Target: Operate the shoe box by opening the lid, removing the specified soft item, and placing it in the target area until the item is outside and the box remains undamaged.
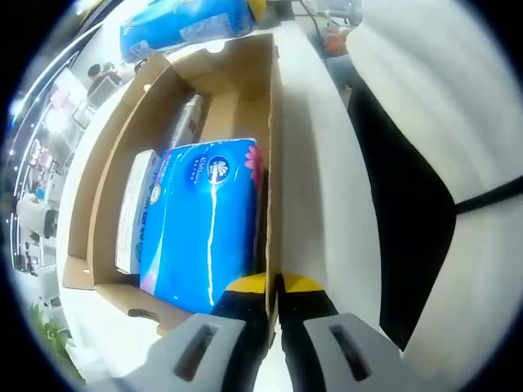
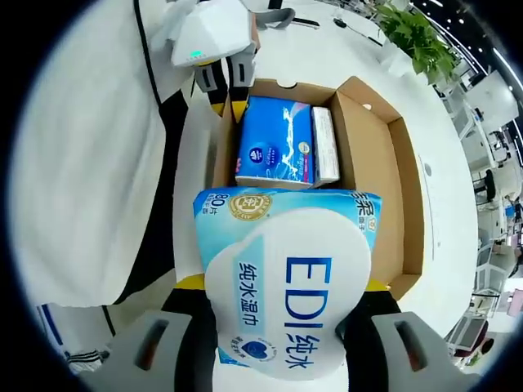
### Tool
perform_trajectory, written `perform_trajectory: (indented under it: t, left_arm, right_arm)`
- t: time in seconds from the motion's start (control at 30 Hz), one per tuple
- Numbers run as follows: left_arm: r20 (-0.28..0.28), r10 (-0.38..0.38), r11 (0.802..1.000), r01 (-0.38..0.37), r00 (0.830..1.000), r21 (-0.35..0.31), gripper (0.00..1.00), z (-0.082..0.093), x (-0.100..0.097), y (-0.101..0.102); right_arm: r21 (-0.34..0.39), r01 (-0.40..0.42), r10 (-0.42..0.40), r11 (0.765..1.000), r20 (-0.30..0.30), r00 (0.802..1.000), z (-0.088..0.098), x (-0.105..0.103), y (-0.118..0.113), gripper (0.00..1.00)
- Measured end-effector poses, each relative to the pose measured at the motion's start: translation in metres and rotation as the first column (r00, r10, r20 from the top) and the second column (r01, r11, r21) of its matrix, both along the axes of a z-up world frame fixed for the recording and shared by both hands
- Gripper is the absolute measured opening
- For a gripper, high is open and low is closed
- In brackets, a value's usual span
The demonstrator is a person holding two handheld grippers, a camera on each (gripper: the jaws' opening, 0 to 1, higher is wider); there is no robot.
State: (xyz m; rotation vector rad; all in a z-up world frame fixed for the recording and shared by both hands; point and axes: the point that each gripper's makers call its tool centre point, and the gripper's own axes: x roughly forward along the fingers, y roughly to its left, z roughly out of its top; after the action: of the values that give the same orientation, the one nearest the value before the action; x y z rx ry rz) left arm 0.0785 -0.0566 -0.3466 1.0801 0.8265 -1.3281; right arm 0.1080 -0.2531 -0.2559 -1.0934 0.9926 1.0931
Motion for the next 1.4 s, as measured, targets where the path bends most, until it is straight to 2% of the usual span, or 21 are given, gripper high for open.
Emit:
perform_trajectory:
  t: [0.37, 0.6, 0.83, 0.97, 1.2, 1.27, 1.37, 1.4]
  left_arm:
    - [-0.005, 0.001, 1.0, -0.001, 1.0, 0.004, 0.03, 0.0, 0.0, 0.0]
    - [-0.006, 0.003, 1.0, -0.003, 1.0, 0.005, 0.03, 0.0, 0.0, 0.0]
    - [-0.006, 0.007, 1.0, -0.007, 1.0, 0.006, 0.03, 0.0, 0.0, -0.001]
    - [-0.008, 0.01, 1.0, -0.01, 1.0, 0.006, 0.03, 0.0, 0.0, 0.0]
    - [0.0, 0.015, 1.0, -0.015, 1.0, 0.0, 0.03, 0.0, 0.0, -0.001]
    - [0.0, 0.015, 1.0, -0.015, 1.0, 0.001, 0.03, -0.001, 0.0, -0.001]
    - [0.0, 0.019, 1.0, -0.019, 1.0, -0.002, 0.03, -0.001, 0.001, -0.001]
    - [0.005, 0.018, 1.0, -0.018, 1.0, -0.007, 0.03, -0.001, 0.001, -0.001]
  right_arm:
    - [-0.013, 0.043, -0.043, 0.999, -0.006, 0.999, -0.003, -0.001, -0.018, 0.6]
    - [-0.009, 0.048, -0.048, 0.999, -0.015, 0.999, -0.009, -0.005, -0.02, 0.57]
    - [0.024, 0.072, -0.072, 0.997, 0.002, 0.997, -0.006, -0.004, -0.024, 0.57]
    - [-0.002, 0.06, -0.06, 0.998, 0.039, 0.997, -0.006, -0.005, -0.033, 0.57]
    - [-0.032, 0.066, -0.065, 0.997, 0.029, 0.997, -0.007, -0.01, -0.042, 0.57]
    - [-0.025, 0.078, -0.077, 0.997, 0.03, 0.997, -0.007, -0.009, -0.044, 0.57]
    - [-0.022, 0.108, -0.108, 0.994, -0.002, 0.994, -0.007, -0.011, -0.045, 0.57]
    - [-0.026, 0.097, -0.097, 0.995, 0.009, 0.995, -0.007, -0.01, -0.047, 0.57]
